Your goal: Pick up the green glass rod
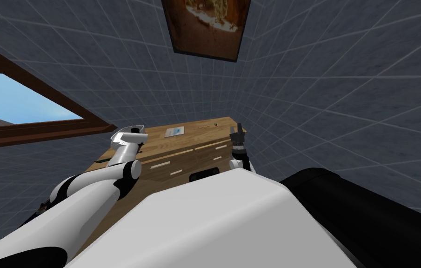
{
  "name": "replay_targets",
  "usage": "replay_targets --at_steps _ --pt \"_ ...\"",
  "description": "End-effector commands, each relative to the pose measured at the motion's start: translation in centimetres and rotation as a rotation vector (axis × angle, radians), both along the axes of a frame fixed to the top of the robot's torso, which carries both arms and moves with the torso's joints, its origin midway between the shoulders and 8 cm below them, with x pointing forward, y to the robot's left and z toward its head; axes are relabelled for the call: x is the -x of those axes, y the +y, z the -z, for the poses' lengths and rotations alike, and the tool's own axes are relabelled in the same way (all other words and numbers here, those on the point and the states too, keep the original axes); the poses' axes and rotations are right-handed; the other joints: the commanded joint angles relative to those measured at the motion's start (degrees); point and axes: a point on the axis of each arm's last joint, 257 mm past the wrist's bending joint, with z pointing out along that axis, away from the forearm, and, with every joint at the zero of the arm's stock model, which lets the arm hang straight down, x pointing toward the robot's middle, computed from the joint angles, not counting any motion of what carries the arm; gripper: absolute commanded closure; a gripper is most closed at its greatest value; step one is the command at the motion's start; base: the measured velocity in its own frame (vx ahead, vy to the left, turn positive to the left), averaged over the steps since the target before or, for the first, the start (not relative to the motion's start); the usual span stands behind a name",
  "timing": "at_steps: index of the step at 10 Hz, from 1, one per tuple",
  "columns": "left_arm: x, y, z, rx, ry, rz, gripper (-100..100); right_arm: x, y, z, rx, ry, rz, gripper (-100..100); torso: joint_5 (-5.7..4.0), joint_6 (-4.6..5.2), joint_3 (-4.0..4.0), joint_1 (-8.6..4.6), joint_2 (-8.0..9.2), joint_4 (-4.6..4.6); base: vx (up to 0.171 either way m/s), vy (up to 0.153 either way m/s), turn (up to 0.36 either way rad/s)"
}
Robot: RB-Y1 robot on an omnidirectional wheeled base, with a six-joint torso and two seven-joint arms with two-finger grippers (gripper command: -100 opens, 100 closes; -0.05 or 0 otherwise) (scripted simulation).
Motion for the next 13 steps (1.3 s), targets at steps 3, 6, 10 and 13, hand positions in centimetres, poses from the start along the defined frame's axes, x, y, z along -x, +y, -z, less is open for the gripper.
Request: replay_targets --at_steps 3,6,10,13 --pt "2.8 0.9 0.6 0.024 0.072 -0.072 -100 0.0 0.0 0.0 0.0 0.0 0.0 0 -0.01 0.01 0.07 -0.03 0.12 0.03 0.044 0.003 -0.007" --pt "5.0 1.3 1.4 0.046 0.131 -0.122 -100 0.0 0.0 0.0 0.0 0.0 0.0 0 -0.01 0.0 0.05 -0.03 0.08 0.02 0.058 0.004 -0.01" --pt "6.0 1.5 1.7 0.057 0.156 -0.144 0 0.0 0.0 0.0 0.0 0.0 0.0 0 -0.01 0.0 0.07 -0.04 0.13 0.03 0.042 0.004 -0.007" --pt "8.3 4.0 3.0 0.075 0.172 -0.148 -100 0.0 0.0 0.0 0.0 0.0 0.0 0 -0.06 0.01 0.04 -0.3 0.06 0.01 0.058 -0.063 -0.038"
